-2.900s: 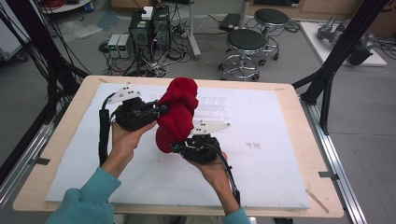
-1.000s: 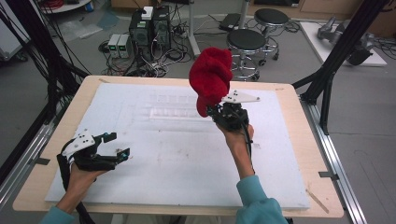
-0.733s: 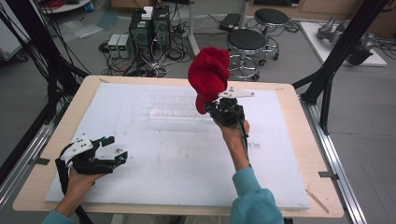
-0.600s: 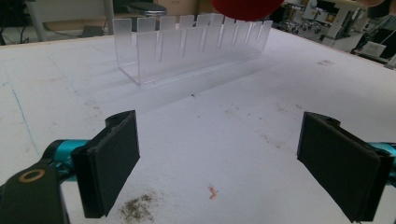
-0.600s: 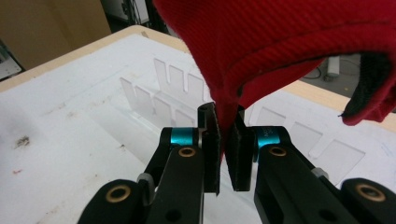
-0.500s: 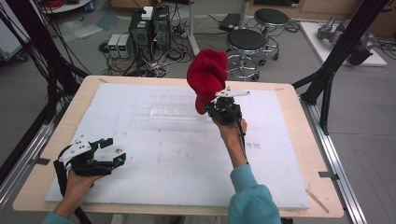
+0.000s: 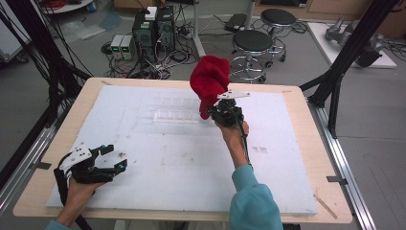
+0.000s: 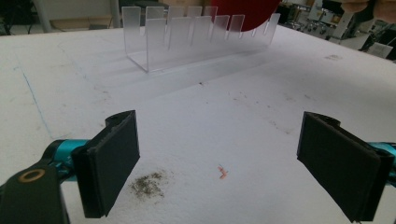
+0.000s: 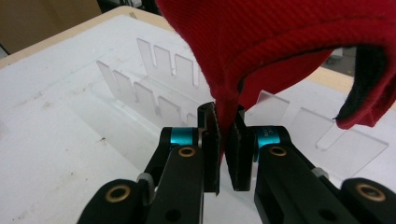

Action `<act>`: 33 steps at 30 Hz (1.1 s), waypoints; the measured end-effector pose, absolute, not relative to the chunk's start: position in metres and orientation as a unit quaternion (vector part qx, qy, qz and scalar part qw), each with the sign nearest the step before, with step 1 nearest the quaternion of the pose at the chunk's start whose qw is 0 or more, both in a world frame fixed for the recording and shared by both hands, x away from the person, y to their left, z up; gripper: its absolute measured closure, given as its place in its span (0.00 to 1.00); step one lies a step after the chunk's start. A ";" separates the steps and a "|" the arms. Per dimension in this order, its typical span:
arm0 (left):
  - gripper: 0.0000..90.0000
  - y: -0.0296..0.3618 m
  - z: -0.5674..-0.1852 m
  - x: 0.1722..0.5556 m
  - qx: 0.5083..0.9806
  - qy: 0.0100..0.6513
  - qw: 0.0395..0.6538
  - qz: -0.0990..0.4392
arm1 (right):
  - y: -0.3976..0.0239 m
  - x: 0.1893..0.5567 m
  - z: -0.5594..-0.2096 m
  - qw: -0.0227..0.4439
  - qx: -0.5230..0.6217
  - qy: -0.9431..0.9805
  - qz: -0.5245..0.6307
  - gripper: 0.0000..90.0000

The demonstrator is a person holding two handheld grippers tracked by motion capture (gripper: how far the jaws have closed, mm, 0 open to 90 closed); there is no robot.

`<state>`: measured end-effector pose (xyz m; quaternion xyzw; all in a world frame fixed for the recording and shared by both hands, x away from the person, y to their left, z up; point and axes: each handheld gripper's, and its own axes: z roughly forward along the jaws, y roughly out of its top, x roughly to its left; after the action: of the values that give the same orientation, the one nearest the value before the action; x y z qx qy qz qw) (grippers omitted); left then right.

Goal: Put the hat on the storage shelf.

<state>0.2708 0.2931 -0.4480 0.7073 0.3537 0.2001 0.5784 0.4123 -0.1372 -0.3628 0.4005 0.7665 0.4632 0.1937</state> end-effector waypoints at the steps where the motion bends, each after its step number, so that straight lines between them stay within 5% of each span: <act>1: 0.15 0.293 -0.448 0.270 0.706 0.351 0.581 0.202 | -0.137 0.413 -0.364 0.192 0.401 0.768 0.461 0.95; 18: 0.15 0.294 -0.449 0.267 0.698 0.351 0.585 0.215 | -0.136 0.413 -0.369 0.184 0.399 0.782 0.442 0.93; 21: 0.15 0.294 -0.449 0.267 0.698 0.351 0.587 0.215 | -0.137 0.412 -0.369 0.193 0.392 0.789 0.433 0.81; 23: 0.15 0.294 -0.449 0.266 0.697 0.351 0.586 0.216 | -0.138 0.409 -0.367 0.198 0.392 0.785 0.437 0.64; 33: 0.15 0.294 -0.449 0.266 0.695 0.351 0.588 0.219 | -0.149 0.380 -0.356 0.231 0.388 0.772 0.448 0.34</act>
<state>0.2661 0.2940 -0.4492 0.6946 0.3513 0.2193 0.5882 0.3799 -0.1492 -0.3561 0.3877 0.7719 0.4479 0.2306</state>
